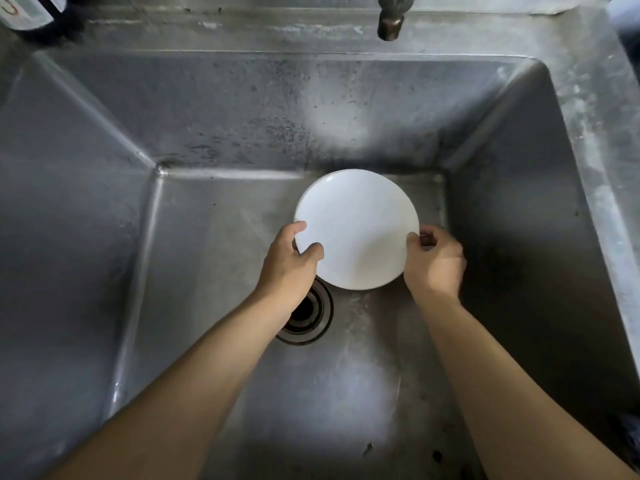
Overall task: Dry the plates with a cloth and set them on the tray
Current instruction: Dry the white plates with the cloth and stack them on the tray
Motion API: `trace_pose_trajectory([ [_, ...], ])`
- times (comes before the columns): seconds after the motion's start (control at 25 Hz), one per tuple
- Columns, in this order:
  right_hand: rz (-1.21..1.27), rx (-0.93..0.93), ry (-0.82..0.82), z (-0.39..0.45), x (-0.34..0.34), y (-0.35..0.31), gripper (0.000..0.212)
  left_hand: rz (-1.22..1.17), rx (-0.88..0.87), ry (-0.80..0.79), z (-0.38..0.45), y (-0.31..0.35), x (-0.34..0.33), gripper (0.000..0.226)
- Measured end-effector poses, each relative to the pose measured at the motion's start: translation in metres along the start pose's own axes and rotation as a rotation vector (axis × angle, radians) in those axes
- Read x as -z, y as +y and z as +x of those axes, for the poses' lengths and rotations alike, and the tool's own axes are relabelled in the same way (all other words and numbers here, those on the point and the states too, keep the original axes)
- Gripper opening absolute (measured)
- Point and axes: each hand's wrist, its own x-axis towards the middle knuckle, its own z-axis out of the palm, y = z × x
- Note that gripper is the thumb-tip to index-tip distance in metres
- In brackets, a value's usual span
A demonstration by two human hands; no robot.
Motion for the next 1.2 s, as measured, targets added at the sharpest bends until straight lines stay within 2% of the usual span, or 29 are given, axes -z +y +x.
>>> trace_pose_trajectory([
  [0.2, 0.002, -0.014, 0.034, -0.004, 0.002, 0.000, 0.014, -0.077, 0.042, -0.023, -0.013, 0.020, -0.002, 0.074],
  [0.4, 0.066, 0.004, 0.022, -0.018, 0.013, -0.006, 0.015, -0.195, 0.026, 0.029, -0.037, 0.022, 0.008, 0.075],
  [0.52, 0.078, 0.024, -0.014, -0.039, 0.025, -0.014, 0.018, -0.246, 0.021, 0.077, -0.062, 0.018, 0.024, 0.068],
  [0.68, 0.041, 0.057, -0.048, -0.079, 0.039, -0.028, 0.020, -0.235, 0.046, 0.152, -0.101, 0.010, 0.044, 0.070],
  [0.84, -0.009, 0.046, -0.075, -0.118, 0.055, -0.040, 0.016, -0.185, 0.078, 0.191, -0.131, -0.007, 0.059, 0.057],
  [0.96, -0.084, 0.046, -0.142, -0.138, 0.068, -0.049, 0.008, -0.145, 0.139, 0.230, -0.148, -0.018, 0.071, 0.049],
  [1.08, -0.171, 0.003, -0.251, -0.149, 0.075, -0.056, 0.018, -0.126, 0.211, 0.285, -0.162, -0.024, 0.078, 0.042],
  [1.2, -0.197, -0.049, -0.319, -0.156, 0.079, -0.061, 0.009, -0.105, 0.256, 0.297, -0.169, -0.028, 0.082, 0.044],
])
